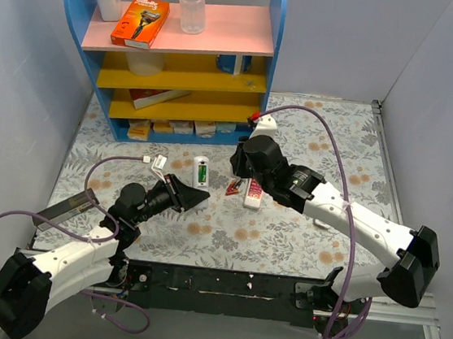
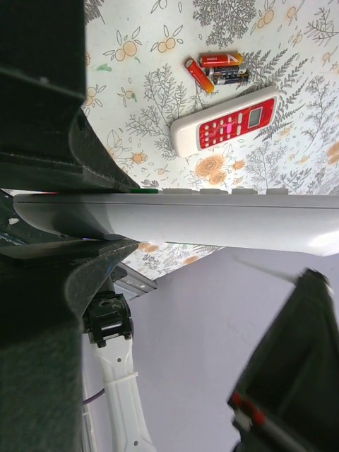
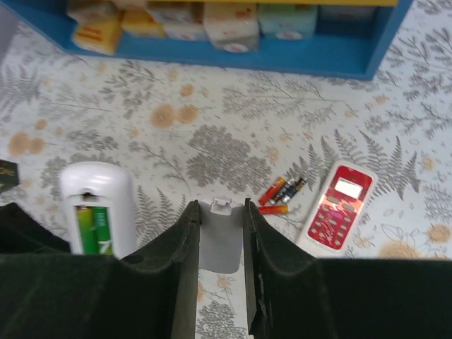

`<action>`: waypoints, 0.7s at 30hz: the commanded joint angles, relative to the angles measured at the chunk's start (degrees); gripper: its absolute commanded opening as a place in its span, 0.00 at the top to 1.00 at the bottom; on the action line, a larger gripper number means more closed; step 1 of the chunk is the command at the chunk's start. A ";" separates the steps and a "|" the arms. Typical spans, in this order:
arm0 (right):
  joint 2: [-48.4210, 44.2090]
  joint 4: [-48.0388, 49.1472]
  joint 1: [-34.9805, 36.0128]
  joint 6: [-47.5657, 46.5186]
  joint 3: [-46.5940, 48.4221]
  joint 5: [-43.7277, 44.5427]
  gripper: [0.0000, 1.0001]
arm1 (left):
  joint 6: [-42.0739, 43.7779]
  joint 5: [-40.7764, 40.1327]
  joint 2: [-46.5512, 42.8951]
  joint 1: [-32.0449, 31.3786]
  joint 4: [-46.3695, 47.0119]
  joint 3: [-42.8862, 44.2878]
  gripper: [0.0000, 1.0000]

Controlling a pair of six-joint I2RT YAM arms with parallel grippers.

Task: Load the batteries into the remote control

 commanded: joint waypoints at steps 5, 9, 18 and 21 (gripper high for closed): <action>-6.22 18.02 0.73 -4.98 -1.02 -10.33 0.86 | 0.32 2.25 4.10 -0.15 8.47 2.30 1.00; -7.36 24.69 1.34 -6.22 -3.74 -12.88 0.86 | -0.03 2.07 4.89 -0.15 9.00 3.27 1.00; -5.79 30.16 5.03 -6.31 -7.62 -11.84 0.86 | -1.26 1.19 5.59 -0.15 9.44 4.85 1.00; -5.52 31.83 6.44 -6.48 -8.75 -8.68 0.86 | -1.52 1.11 5.42 -0.15 9.35 4.94 1.00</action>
